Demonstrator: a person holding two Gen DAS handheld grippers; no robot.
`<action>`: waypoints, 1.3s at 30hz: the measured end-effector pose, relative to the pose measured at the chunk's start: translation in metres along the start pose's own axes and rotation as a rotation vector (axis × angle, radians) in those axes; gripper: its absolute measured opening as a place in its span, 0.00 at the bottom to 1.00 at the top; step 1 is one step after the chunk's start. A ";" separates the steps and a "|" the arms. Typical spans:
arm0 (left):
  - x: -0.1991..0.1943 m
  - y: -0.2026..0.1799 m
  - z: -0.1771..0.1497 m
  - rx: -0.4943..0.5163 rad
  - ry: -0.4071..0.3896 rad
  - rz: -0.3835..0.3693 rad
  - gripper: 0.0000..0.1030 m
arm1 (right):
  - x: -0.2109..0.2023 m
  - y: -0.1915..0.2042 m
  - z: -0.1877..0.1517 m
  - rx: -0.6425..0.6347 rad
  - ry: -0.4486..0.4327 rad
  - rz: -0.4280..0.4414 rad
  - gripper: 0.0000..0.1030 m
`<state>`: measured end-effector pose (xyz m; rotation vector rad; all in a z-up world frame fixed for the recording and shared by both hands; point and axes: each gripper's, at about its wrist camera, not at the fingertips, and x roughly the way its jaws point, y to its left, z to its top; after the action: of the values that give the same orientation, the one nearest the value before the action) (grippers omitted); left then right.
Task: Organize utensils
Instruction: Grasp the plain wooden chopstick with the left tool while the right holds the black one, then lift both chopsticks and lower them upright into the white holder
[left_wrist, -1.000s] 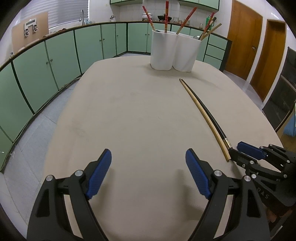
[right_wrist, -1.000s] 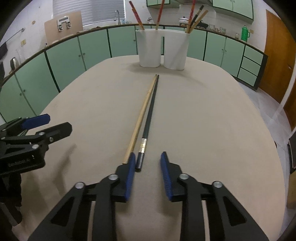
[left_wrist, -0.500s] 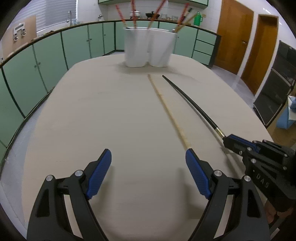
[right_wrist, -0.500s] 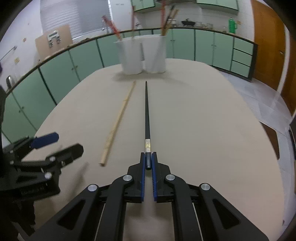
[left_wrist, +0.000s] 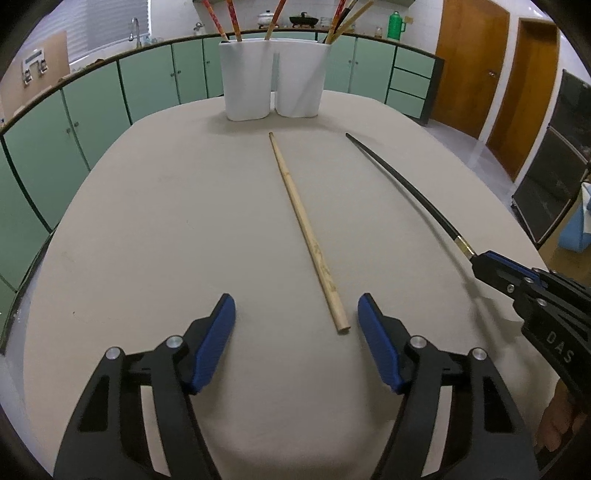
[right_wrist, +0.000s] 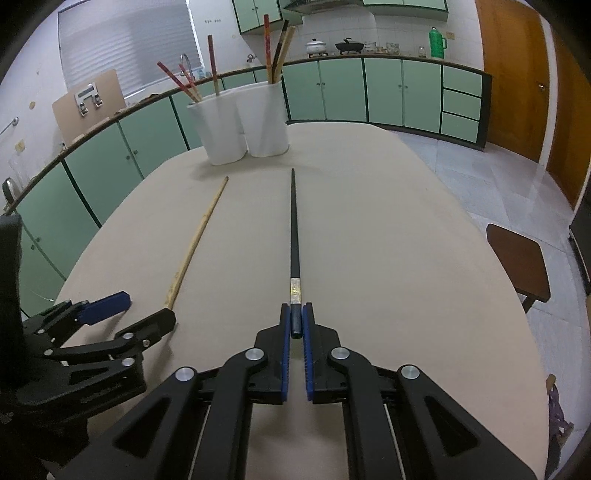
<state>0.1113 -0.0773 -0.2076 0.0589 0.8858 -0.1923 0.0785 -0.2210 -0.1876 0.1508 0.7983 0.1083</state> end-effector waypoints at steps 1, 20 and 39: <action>0.000 -0.001 0.000 0.000 0.000 0.004 0.58 | 0.000 0.001 0.000 0.000 -0.001 0.002 0.06; -0.006 -0.006 0.001 -0.026 -0.022 0.019 0.06 | -0.007 0.004 -0.002 -0.008 -0.013 0.012 0.06; -0.097 0.018 0.045 -0.038 -0.249 0.038 0.06 | -0.057 0.017 0.043 -0.041 -0.133 0.077 0.06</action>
<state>0.0887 -0.0520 -0.1044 0.0153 0.6396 -0.1438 0.0693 -0.2170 -0.1143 0.1486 0.6570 0.1859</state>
